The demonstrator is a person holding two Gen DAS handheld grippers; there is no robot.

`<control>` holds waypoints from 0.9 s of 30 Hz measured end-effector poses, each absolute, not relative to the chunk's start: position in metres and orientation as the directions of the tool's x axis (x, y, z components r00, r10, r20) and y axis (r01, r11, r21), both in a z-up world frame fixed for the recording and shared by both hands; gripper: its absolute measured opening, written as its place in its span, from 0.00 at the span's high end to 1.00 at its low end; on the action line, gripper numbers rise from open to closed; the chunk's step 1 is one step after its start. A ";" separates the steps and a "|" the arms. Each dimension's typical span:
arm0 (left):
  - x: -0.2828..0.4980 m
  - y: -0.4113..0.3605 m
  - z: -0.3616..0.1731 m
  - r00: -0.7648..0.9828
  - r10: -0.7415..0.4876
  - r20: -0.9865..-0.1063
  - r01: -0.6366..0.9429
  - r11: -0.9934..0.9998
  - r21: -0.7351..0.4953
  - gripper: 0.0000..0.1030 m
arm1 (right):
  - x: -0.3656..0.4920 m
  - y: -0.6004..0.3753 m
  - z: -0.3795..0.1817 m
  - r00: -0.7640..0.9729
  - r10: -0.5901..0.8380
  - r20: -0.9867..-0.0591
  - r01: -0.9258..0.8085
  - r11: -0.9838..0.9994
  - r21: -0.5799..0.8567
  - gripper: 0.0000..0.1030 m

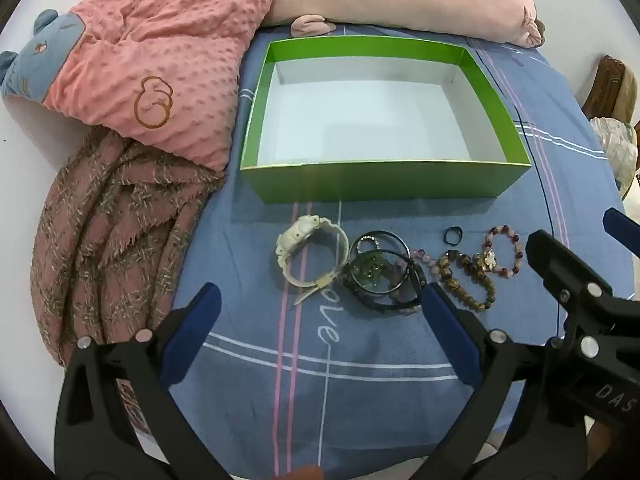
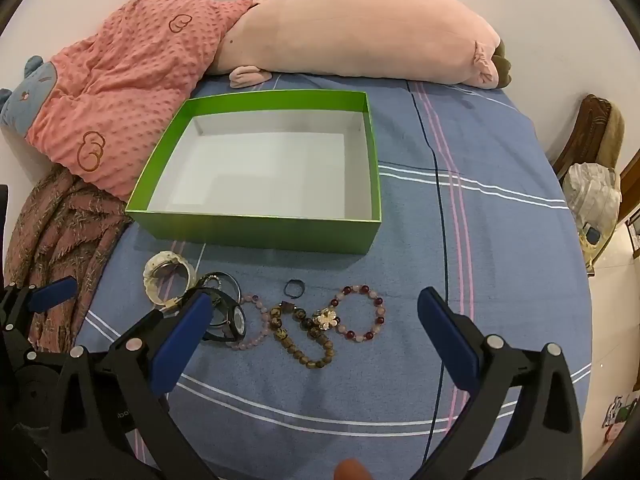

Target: Organize jewelry

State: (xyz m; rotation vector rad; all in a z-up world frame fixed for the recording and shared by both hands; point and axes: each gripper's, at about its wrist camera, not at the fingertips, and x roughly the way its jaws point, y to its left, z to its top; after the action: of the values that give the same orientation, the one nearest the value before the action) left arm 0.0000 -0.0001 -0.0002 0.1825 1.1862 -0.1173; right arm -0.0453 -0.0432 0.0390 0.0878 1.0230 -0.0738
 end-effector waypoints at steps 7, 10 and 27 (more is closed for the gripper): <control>0.000 0.000 0.000 0.370 0.008 -0.929 0.185 0.979 0.082 0.02 | -0.047 -0.043 0.038 0.518 -0.016 -0.855 0.100 0.994 0.042 0.01; 0.000 -0.001 0.000 0.368 0.010 -0.930 0.183 0.980 0.083 0.02 | -0.048 -0.043 0.037 0.518 -0.016 -0.855 0.100 0.994 0.042 0.01; -0.001 0.001 -0.003 0.365 0.007 -0.931 0.181 0.980 0.078 0.02 | -0.049 -0.042 0.037 0.517 -0.020 -0.856 0.102 0.994 0.038 0.01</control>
State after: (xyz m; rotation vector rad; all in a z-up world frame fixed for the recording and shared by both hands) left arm -0.0009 0.0008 -0.0026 0.1782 1.1942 -0.1132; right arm -0.0487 -0.0423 0.0367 0.0875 1.0252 -0.0733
